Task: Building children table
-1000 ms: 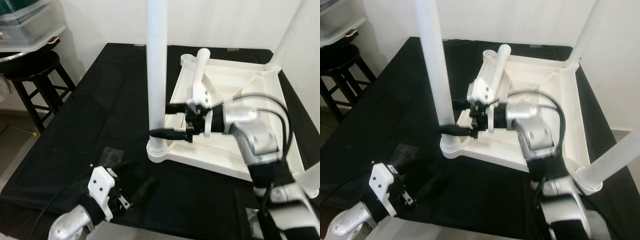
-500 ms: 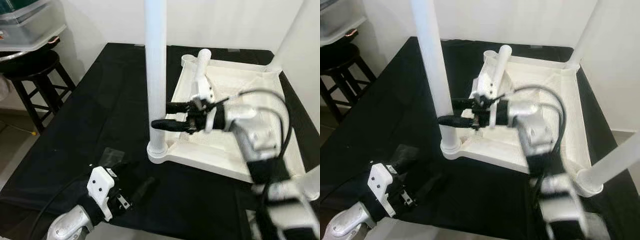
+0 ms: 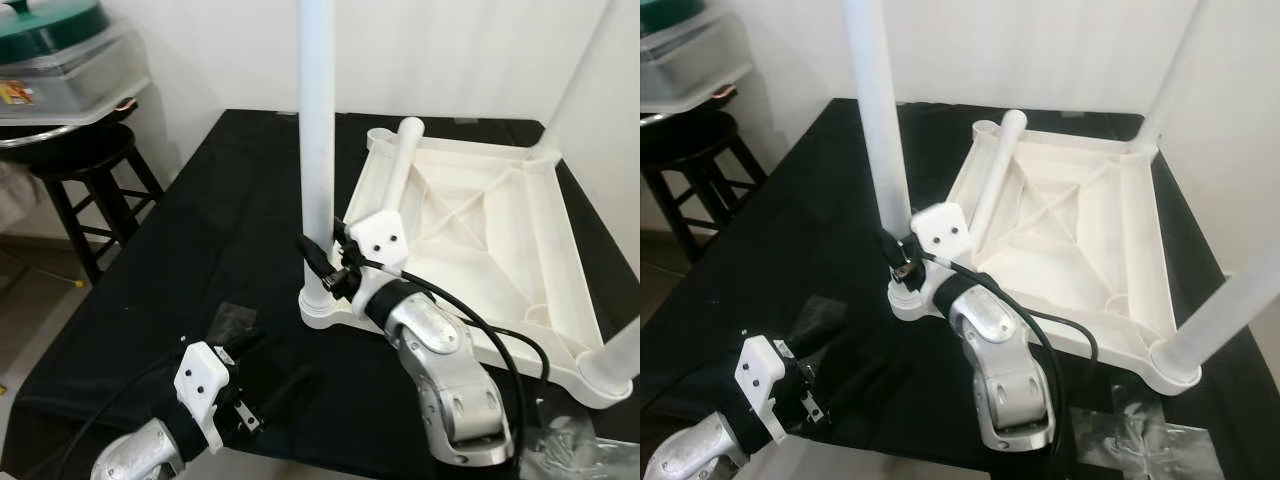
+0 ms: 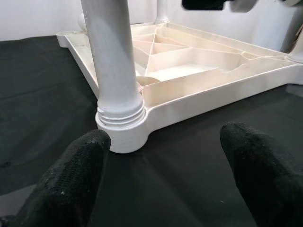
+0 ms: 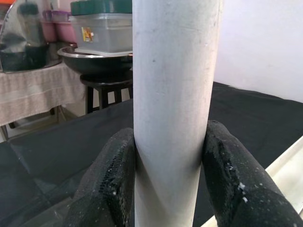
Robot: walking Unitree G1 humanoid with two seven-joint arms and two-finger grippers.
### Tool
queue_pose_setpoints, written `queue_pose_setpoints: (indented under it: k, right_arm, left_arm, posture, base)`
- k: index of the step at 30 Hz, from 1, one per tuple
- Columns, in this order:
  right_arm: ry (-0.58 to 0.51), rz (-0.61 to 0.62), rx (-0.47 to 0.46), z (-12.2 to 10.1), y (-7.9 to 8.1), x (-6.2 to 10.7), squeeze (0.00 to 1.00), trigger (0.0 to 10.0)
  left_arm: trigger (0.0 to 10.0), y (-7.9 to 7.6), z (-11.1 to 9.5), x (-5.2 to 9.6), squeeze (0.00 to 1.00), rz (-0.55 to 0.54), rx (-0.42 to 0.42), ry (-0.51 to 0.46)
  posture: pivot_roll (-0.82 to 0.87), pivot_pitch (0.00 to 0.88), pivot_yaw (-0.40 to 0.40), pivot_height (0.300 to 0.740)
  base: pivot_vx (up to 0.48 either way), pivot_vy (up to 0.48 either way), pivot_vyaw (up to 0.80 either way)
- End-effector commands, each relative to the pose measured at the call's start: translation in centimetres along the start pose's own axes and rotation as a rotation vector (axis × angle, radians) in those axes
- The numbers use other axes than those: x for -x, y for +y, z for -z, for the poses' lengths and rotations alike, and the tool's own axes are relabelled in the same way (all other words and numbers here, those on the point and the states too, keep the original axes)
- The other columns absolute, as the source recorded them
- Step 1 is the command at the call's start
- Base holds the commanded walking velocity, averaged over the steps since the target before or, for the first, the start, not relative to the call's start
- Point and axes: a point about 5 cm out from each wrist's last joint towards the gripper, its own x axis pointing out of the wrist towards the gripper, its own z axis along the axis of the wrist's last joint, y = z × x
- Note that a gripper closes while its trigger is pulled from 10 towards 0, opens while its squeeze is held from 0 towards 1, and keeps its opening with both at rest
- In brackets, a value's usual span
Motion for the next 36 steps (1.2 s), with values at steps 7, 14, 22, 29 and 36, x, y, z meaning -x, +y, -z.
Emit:
queue_pose_setpoints:
  k: [7,14,22,29,36]
  right_arm:
    - [0.098,-0.176,-0.092,1.2,-2.0,-1.1,1.00,10.0]
    - [-0.060,-0.598,-0.010,-2.4,-3.0,-1.8,0.45,10.0]
    - [-0.031,-0.878,0.027,-2.5,-3.6,-4.3,0.00,10.0]
    - [-0.020,-1.003,-0.024,-2.4,-3.0,-5.7,0.00,0.0]
    - [-0.020,-1.007,-0.024,-1.5,-3.6,-5.2,0.00,0.0]
  left_arm:
    - [10.0,-0.2,0.4,-0.2,0.00,0.002,0.004,0.020]
    - [10.0,-0.3,0.4,-0.4,0.00,0.001,0.008,0.013]
    - [10.0,-0.4,0.5,-0.4,0.00,0.006,0.004,0.018]
    - [10.0,-0.7,0.5,-0.2,0.00,0.008,0.006,0.022]
    - [10.0,-0.8,0.5,-0.2,0.00,0.009,0.011,0.022]
  posture:
    - [-0.02,0.210,-0.003,0.740]
    - [-0.02,0.207,-0.002,0.740]
    - [0.01,0.203,-0.002,0.740]
    - [0.02,0.199,-0.004,0.740]
    - [0.01,0.199,0.000,0.740]
  base:
    - [0.000,0.000,0.00]
    - [0.000,0.000,0.00]
    - [0.000,0.000,0.00]
    - [0.000,0.000,0.00]
    - [0.000,0.000,0.00]
